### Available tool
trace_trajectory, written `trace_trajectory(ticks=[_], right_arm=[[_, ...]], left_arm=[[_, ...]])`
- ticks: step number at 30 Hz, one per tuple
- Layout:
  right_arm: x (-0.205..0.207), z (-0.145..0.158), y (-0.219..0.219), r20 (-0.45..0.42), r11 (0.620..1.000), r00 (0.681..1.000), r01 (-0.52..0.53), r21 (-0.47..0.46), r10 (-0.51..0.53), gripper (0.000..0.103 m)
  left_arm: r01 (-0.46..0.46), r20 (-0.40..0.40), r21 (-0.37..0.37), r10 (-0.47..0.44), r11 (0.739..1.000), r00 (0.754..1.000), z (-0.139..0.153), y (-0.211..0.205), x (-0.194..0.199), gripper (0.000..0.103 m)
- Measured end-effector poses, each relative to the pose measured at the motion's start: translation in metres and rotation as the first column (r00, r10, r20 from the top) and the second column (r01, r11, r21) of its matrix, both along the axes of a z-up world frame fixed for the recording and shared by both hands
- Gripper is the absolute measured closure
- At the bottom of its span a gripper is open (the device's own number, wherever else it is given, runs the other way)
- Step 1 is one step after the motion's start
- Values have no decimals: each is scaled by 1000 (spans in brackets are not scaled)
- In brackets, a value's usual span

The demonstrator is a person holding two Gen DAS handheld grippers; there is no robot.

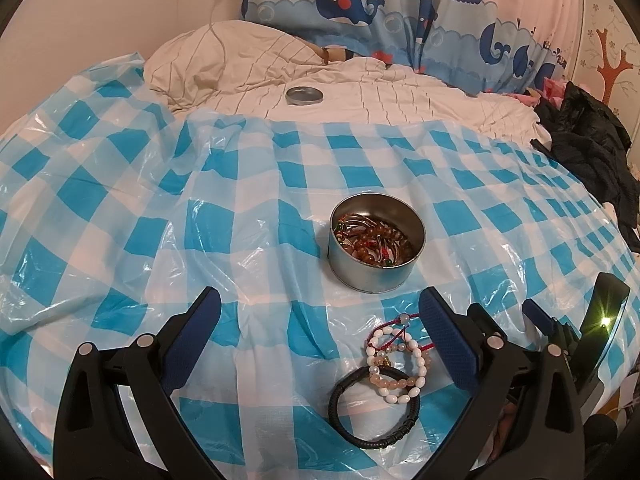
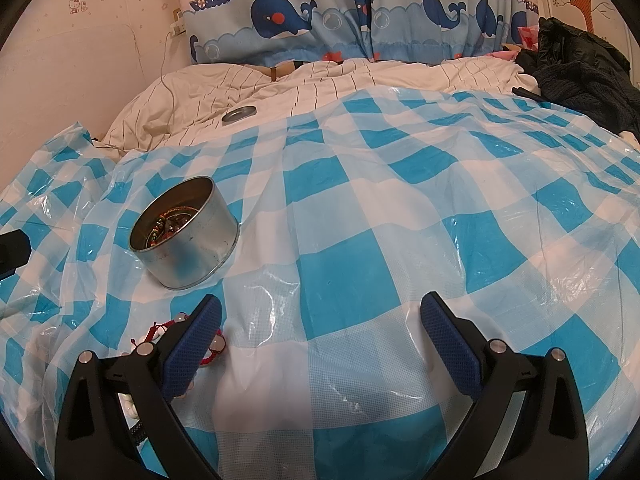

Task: Organize jewelry

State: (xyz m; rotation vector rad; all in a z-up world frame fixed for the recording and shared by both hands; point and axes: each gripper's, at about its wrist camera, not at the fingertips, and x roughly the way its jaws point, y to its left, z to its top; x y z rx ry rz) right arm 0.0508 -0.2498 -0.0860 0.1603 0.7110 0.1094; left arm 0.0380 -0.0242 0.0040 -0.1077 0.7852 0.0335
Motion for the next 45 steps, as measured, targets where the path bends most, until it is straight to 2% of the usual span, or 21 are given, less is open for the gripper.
trace_trajectory(ticks=[45], right_arm=[[2,0,0,-4,1000,1000,0,-1,0,7]], left_arm=[[1,-8,2,-1,1000,1000,1,-4,6,8]])
